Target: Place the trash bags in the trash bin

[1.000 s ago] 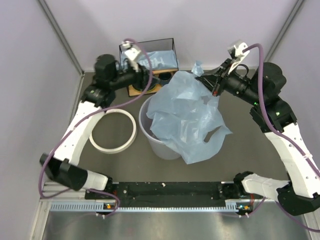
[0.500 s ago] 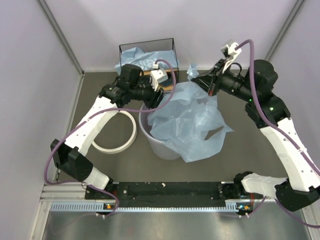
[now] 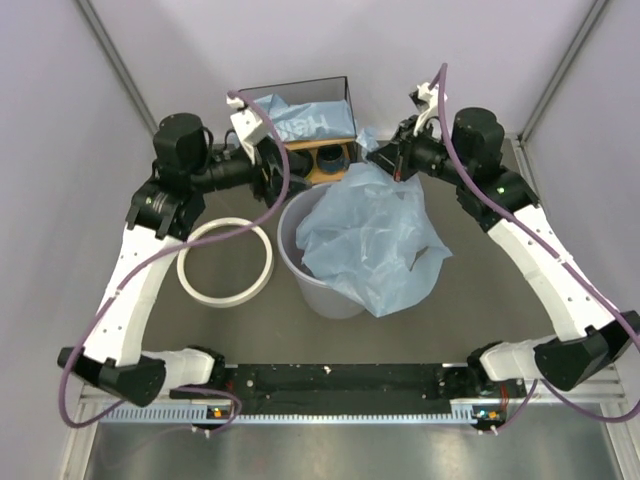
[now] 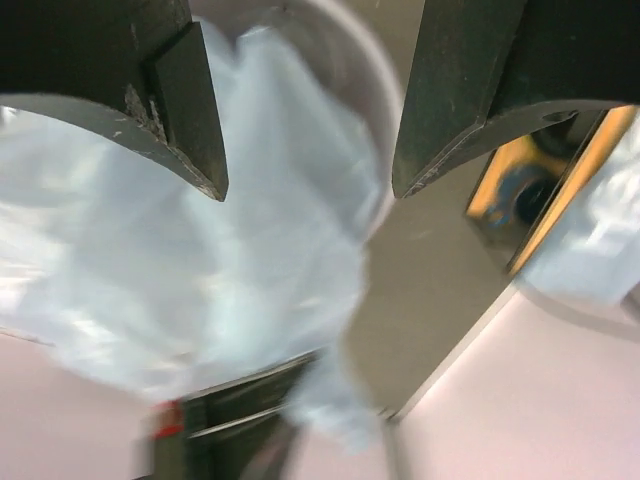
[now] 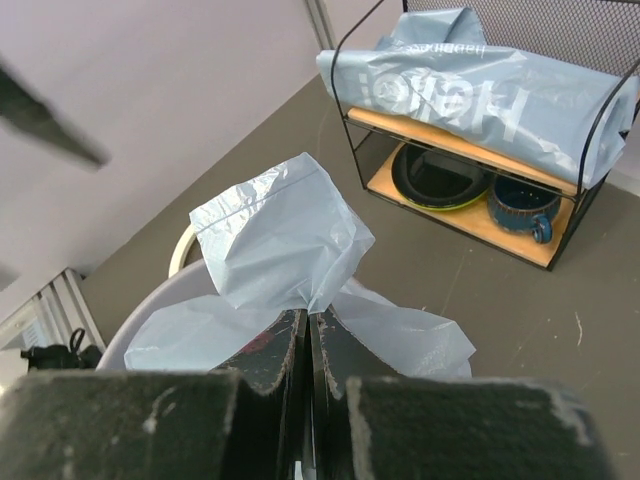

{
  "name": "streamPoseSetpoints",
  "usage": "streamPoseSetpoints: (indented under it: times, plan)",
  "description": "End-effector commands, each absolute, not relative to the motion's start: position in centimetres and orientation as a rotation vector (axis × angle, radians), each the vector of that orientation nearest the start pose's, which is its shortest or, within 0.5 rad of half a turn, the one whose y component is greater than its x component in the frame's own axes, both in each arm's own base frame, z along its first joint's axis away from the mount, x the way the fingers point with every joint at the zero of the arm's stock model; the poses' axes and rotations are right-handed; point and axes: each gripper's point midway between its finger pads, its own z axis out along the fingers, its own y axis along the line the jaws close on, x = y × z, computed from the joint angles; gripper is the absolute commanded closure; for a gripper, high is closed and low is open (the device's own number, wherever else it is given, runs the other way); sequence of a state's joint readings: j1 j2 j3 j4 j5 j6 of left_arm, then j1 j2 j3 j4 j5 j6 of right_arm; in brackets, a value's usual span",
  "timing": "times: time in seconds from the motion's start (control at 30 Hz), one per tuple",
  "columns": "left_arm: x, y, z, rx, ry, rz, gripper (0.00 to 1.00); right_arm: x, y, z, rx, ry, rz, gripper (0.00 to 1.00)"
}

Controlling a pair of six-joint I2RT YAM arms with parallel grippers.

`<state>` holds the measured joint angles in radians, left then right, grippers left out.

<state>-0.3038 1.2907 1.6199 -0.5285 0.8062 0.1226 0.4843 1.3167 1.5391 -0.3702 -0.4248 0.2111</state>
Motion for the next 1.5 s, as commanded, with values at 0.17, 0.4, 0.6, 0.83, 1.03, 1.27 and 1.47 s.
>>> streamPoseSetpoints:
  times: [0.17,0.4,0.6,0.83,1.03,1.27,1.47]
  plan:
    - [20.8,-30.0,46.4,1.223,1.205,-0.974,0.13,31.3,26.6,45.3,-0.553,1.552,0.932,1.00]
    - [18.6,-35.1,41.4,1.422,1.307,-1.009,0.18,31.4,26.4,42.5,-0.575,1.604,0.874,1.00]
    - [20.1,-30.9,40.4,1.381,1.420,-0.969,0.93,31.3,25.0,42.5,-0.573,1.602,0.785,1.00]
    - [23.1,-22.7,39.7,1.087,1.469,-0.980,1.00,30.2,23.3,41.5,-0.581,1.632,0.705,1.00]
    - [25.2,-19.4,35.4,0.936,1.549,-0.846,1.00,27.4,23.7,41.2,-0.578,1.658,0.836,1.00]
    - [28.0,-18.1,37.8,0.726,1.507,-0.768,0.82,25.6,25.0,40.3,-0.483,1.726,0.963,1.00]
    - [24.4,-18.2,44.6,0.887,1.391,-0.809,0.22,24.4,23.8,41.3,-0.424,1.686,0.956,0.98]
